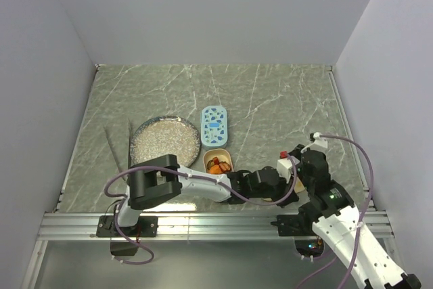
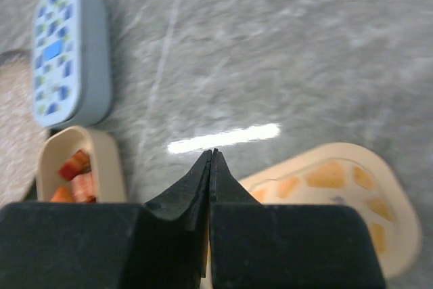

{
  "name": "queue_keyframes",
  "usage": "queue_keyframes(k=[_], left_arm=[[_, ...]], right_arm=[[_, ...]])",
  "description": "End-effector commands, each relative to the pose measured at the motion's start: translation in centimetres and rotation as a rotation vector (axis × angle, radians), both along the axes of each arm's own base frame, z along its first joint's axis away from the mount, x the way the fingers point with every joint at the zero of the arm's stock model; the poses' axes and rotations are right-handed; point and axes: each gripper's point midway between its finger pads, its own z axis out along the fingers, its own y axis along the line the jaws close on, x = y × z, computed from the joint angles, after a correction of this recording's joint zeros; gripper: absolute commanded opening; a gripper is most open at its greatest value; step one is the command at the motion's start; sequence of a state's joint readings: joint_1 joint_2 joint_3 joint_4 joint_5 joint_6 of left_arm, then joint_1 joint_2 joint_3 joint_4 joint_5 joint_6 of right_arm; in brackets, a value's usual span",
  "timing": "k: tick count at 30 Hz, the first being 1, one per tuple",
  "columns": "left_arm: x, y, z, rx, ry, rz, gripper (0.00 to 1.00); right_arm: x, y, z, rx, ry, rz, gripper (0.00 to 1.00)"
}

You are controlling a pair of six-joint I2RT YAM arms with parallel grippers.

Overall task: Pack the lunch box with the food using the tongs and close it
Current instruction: Pick up the lid of the lunch box with the right arm

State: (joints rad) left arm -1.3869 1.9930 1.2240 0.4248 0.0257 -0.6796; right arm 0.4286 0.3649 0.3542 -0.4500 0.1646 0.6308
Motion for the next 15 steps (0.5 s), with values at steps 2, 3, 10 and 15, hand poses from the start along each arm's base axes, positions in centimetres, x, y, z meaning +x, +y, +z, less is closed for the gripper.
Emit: queue_keyframes(k=[2,3,10,15], left_arm=[[4.7,3.4,-9.4,0.319,0.034,0.195,0.0],[4.7,4.0,-10.8,0.375,0.036,0.197,0.0],[5.2,5.4,-15.0,0.531,0.041,0.228,0.0],[6.2,7.6,-17.6,0.586,0.058,0.277,0.0]], right_arm=[[-0.5,0.4,5.5,0.122,-0.144,0.0,0.0],[-0.8,0.2,6.2,0.132,-0.171,-0.005,0.0],[-1.3,-0.2,7.4,0.139,-0.191,-0.011,0.01],[-0.8,-0.5,7.4,0.134,-0.205,-0.031,0.02]])
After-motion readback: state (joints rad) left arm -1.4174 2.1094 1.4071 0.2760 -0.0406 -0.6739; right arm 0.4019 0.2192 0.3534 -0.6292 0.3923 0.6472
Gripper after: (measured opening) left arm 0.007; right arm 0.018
